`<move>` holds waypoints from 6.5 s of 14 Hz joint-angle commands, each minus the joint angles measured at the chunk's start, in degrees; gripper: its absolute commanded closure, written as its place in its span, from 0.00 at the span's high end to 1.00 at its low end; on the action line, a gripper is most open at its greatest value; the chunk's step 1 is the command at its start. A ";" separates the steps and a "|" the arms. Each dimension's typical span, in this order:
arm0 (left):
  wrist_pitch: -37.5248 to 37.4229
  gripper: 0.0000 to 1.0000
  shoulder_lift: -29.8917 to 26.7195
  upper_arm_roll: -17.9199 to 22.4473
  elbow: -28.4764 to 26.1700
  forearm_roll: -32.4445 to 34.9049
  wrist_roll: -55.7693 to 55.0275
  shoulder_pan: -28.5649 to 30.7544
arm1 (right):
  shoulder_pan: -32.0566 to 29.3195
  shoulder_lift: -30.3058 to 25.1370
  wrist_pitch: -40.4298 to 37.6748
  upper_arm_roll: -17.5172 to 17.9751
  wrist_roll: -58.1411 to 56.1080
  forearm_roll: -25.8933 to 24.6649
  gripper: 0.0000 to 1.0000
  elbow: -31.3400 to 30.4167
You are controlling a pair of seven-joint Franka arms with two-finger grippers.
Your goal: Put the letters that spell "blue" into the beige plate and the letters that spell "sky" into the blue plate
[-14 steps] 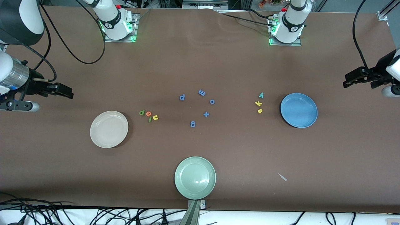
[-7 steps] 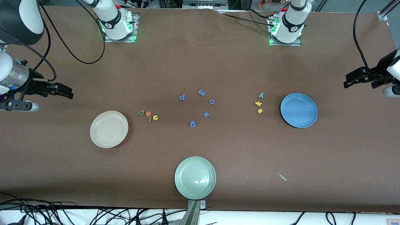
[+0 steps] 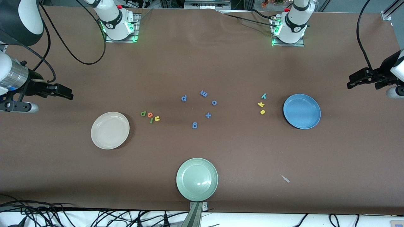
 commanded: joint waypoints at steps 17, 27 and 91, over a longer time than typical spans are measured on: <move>1.21 1.00 -0.21 -0.21 -0.65 1.76 -0.40 0.08 | -0.01 -0.84 0.18 0.06 0.49 -0.74 1.00 -0.29; 1.30 1.00 0.15 -0.21 -0.65 1.76 -0.40 -0.01 | -0.18 -0.84 0.18 -0.03 0.49 -0.65 1.00 -0.29; 55.68 0.84 16.76 -14.01 -35.44 1.76 -31.13 -4.83 | 13.88 21.58 31.27 1.11 19.99 0.40 0.99 -11.16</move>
